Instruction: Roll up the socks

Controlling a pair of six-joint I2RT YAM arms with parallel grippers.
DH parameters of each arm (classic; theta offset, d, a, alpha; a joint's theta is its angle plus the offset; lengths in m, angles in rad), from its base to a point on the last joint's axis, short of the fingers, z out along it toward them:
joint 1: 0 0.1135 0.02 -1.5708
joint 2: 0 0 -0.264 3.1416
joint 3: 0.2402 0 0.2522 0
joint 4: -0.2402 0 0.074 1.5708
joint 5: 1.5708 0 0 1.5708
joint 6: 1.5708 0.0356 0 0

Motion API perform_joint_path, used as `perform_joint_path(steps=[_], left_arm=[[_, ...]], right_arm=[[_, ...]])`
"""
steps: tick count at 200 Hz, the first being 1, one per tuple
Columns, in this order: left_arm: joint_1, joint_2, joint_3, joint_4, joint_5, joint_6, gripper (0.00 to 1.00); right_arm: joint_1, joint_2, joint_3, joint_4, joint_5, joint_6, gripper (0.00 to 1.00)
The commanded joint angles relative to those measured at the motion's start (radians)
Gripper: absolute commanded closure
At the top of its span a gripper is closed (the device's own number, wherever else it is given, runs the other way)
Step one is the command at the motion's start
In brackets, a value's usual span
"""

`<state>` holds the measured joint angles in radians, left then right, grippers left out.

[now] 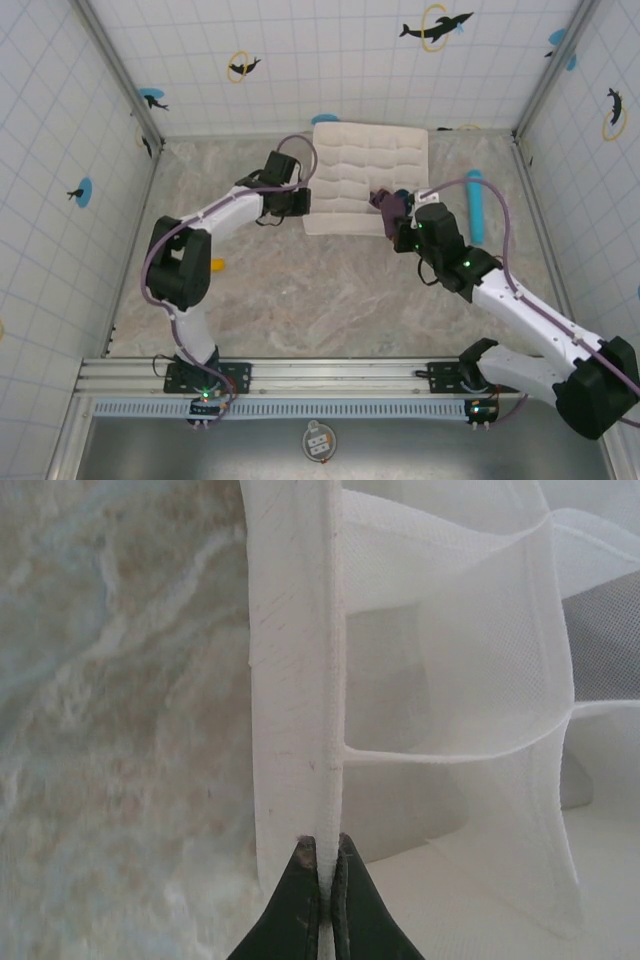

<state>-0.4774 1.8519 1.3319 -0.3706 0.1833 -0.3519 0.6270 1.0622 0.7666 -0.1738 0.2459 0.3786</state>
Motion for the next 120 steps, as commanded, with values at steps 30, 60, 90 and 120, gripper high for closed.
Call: perform_joint_path(steps=[30,60,90,120], left_arm=[[-0.075,-0.165,-0.188,-0.002,-0.017,-0.076,1.0],[-0.083,-0.227,-0.24,-0.002,-0.04,-0.16,1.0],[-0.084,-0.23,-0.238,-0.002,-0.039,-0.199,1.0],[-0.085,-0.241,-0.243,0.002,-0.032,-0.214,1.0]], right_arm=[[0.014,0.12,0.065,0.243,0.011,-0.157,1.0],[0.016,0.191,0.075,0.365,-0.006,-0.237,1.0],[0.016,0.258,0.019,0.52,-0.033,-0.28,1.0],[0.017,0.325,-0.011,0.591,-0.085,-0.28,1.0]])
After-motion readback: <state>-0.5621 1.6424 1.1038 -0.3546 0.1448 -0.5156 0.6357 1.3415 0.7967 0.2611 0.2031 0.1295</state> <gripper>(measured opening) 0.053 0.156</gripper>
